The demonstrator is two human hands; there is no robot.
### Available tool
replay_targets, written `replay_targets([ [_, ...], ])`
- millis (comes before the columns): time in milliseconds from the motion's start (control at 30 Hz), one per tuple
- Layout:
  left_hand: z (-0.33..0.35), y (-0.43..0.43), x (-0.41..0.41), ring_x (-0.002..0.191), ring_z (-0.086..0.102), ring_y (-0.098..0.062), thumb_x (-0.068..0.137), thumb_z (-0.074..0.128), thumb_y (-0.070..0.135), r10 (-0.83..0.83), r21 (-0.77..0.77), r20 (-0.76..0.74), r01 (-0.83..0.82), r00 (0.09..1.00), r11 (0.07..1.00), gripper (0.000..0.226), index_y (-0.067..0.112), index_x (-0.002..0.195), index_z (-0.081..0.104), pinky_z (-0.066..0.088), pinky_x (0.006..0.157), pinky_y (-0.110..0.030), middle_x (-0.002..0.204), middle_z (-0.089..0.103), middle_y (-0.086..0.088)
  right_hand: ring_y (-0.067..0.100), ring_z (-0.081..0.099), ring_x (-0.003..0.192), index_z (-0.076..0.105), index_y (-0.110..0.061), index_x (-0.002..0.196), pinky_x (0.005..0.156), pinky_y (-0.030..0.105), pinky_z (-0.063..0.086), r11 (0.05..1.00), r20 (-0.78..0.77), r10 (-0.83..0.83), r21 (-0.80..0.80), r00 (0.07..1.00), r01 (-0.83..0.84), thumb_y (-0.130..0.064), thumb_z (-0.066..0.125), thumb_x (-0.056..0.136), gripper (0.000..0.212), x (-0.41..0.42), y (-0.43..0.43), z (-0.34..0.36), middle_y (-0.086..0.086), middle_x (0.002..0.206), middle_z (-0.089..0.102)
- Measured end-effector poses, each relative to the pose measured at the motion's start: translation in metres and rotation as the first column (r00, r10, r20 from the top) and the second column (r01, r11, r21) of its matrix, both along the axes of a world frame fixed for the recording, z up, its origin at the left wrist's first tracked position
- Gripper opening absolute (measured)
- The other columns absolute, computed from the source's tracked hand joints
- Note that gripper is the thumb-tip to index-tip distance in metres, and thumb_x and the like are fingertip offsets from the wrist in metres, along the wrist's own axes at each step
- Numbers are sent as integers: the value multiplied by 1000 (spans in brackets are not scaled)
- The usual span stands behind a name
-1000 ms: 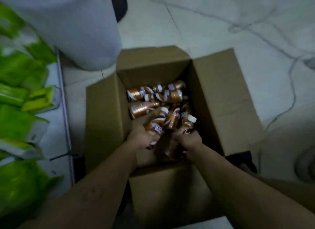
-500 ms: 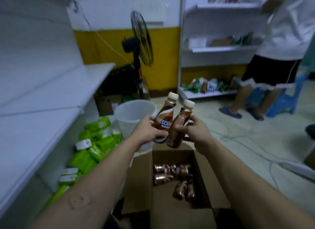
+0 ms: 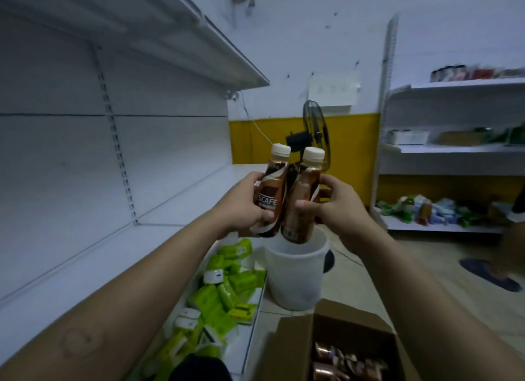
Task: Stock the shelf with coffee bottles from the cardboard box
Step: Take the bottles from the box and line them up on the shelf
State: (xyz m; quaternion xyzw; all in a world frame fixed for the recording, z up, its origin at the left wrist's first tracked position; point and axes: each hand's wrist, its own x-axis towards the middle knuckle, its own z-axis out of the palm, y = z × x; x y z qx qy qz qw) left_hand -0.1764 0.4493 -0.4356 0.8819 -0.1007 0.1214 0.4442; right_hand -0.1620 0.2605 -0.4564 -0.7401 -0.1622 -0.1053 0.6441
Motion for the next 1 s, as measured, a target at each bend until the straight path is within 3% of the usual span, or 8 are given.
replay_targets([
  [133, -6, 24, 1, 99, 61, -14, 78, 79, 21, 147, 52, 67, -151, 987, 987, 61, 20, 130, 46, 49, 88, -31, 105, 61, 6, 22, 65, 100, 61, -24, 117, 85, 50, 56, 997, 24, 81, -8, 996, -81, -17, 82, 71, 52, 23, 40, -16, 1, 105, 69],
  [333, -12, 101, -47, 99, 63, -15, 69, 86, 24, 430, 32, 58, -432, 901, 901, 69, 26, 127, 50, 52, 91, -39, 107, 62, 9, 30, 67, 96, 63, -22, 111, 81, 51, 58, 897, -13, 441, -25, 897, -442, -8, 80, 74, 42, 33, 124, -19, 5, 98, 67],
  [533, -3, 170, -165, 102, 60, -9, 61, 90, 25, 759, 41, 47, -761, 649, 648, 67, 25, 120, 58, 51, 84, -28, 108, 65, 9, 29, 66, 100, 62, -24, 113, 84, 52, 57, 635, -40, 770, -52, 637, -771, -10, 79, 74, 45, -16, 242, -11, 7, 106, 66],
  [633, -3, 191, -230, 98, 62, -11, 59, 91, 27, 865, 128, 20, -859, 502, 496, 65, 23, 117, 60, 49, 82, -28, 105, 67, 8, 26, 65, 100, 61, -23, 114, 87, 52, 56, 508, -67, 856, -74, 512, -858, -12, 79, 72, 47, -63, 292, -11, 4, 107, 66],
  [767, -11, 211, -298, 92, 67, -13, 60, 90, 19, 943, 130, -18, -934, 333, 333, 58, 21, 112, 64, 56, 81, -33, 101, 71, 7, 27, 64, 99, 59, -20, 116, 87, 50, 56, 350, -105, 926, -124, 363, -928, -6, 79, 73, 50, -125, 341, -12, 4, 104, 65],
  [867, -15, 225, -326, 91, 68, -15, 60, 90, 16, 963, 180, -31, -946, 268, 269, 65, 18, 118, 61, 56, 82, -33, 108, 67, 6, 29, 66, 97, 58, -18, 114, 86, 49, 57, 293, -144, 940, -125, 310, -948, 0, 77, 73, 48, -154, 366, -13, 7, 99, 66],
  [1000, -21, 246, -340, 94, 63, -16, 59, 91, 19, 967, 269, -68, -929, 246, 255, 73, 19, 122, 54, 55, 84, -33, 112, 61, 6, 28, 67, 94, 58, -18, 111, 86, 51, 56, 281, -182, 934, -158, 308, -947, 1, 76, 73, 46, -172, 389, -23, 9, 98, 68],
])
